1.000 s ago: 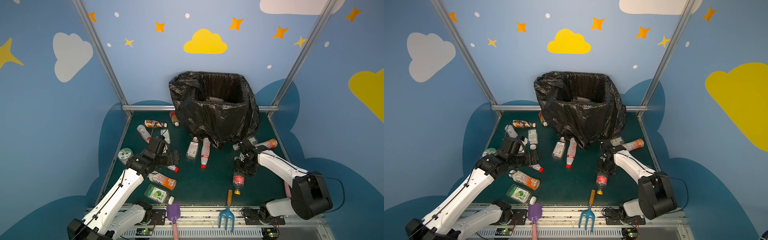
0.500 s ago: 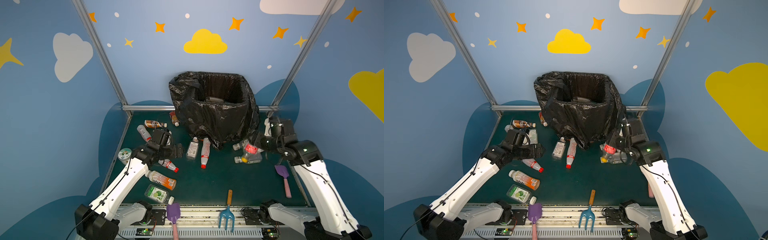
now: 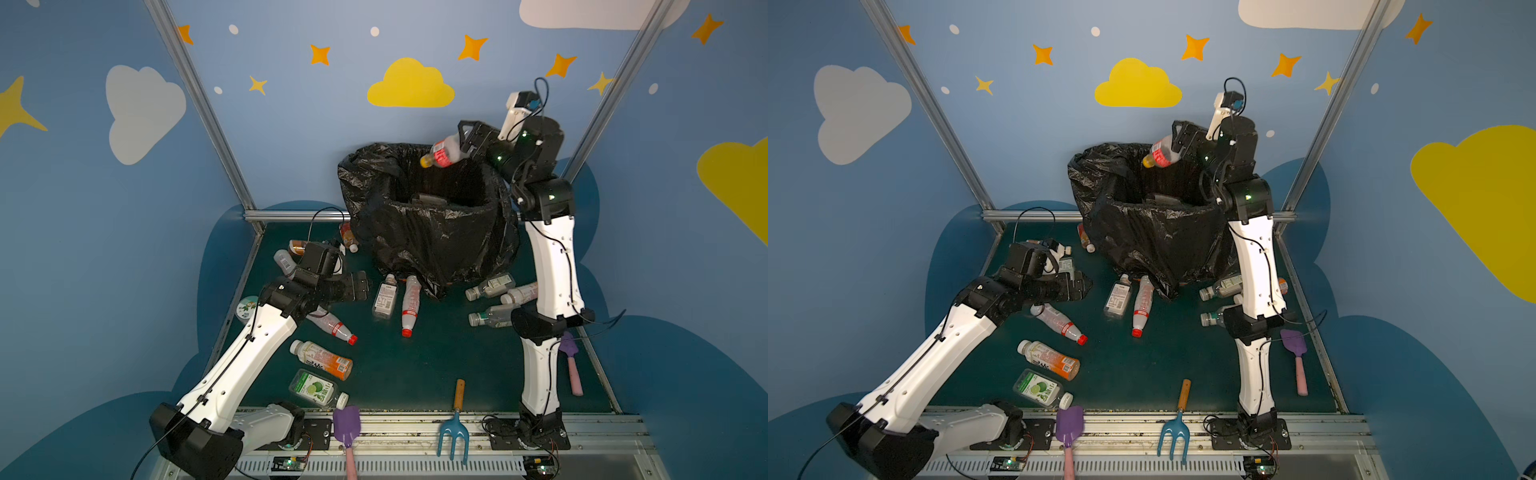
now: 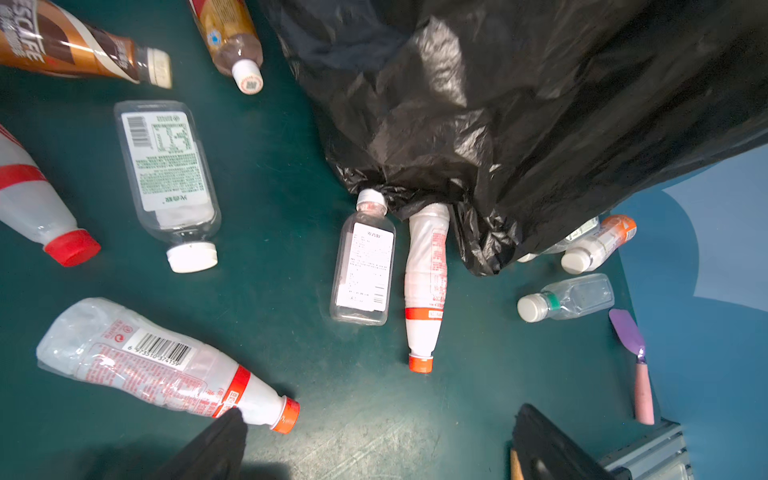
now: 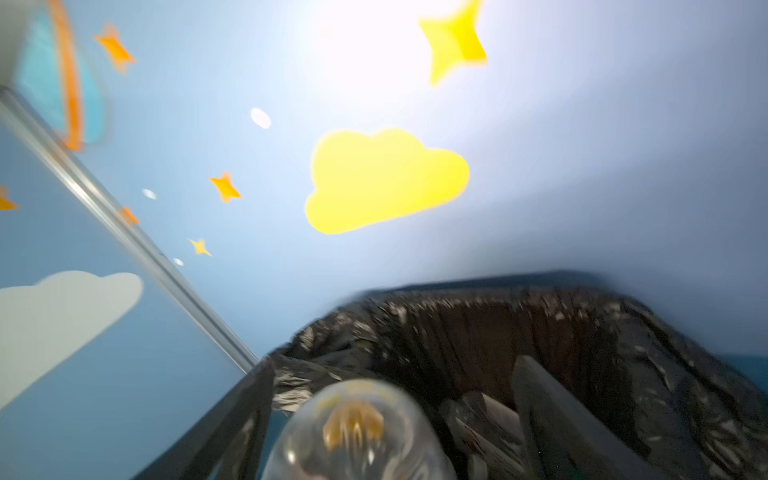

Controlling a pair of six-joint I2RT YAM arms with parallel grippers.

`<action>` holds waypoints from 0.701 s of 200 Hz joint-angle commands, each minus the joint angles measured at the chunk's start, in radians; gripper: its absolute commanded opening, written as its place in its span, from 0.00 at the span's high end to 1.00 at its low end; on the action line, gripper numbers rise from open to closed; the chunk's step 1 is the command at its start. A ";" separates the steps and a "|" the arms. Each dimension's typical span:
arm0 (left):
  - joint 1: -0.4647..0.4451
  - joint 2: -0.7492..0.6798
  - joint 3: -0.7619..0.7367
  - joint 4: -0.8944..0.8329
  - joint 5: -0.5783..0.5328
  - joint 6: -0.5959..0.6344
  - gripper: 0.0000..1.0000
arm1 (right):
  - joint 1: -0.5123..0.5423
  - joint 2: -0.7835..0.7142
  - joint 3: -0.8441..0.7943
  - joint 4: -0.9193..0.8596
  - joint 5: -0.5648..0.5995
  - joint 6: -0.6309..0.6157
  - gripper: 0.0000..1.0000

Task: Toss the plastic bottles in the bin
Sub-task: 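Swing the crushed bottle with the right gripper over the bin and release it, then move the right gripper down toward the bottles beside the bin's far corner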

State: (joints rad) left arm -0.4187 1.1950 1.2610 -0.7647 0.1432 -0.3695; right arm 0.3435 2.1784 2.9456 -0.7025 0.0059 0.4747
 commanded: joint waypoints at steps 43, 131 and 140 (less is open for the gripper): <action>0.004 -0.041 -0.012 -0.060 -0.071 0.030 0.00 | -0.132 -0.638 -0.819 0.377 0.004 -0.033 0.11; 0.003 0.112 -0.052 -0.044 -0.011 -0.025 0.02 | -0.329 -1.026 -1.336 -0.197 0.112 -0.149 0.26; 0.001 0.127 -0.060 -0.037 -0.011 -0.042 0.02 | -0.363 -1.040 -1.395 -0.226 0.089 -0.140 0.26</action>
State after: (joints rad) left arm -0.4179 1.2938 1.2224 -0.8055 0.1215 -0.3717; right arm 0.0433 1.1019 1.7054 -0.6781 0.0982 0.3458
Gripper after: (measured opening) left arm 0.979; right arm 0.741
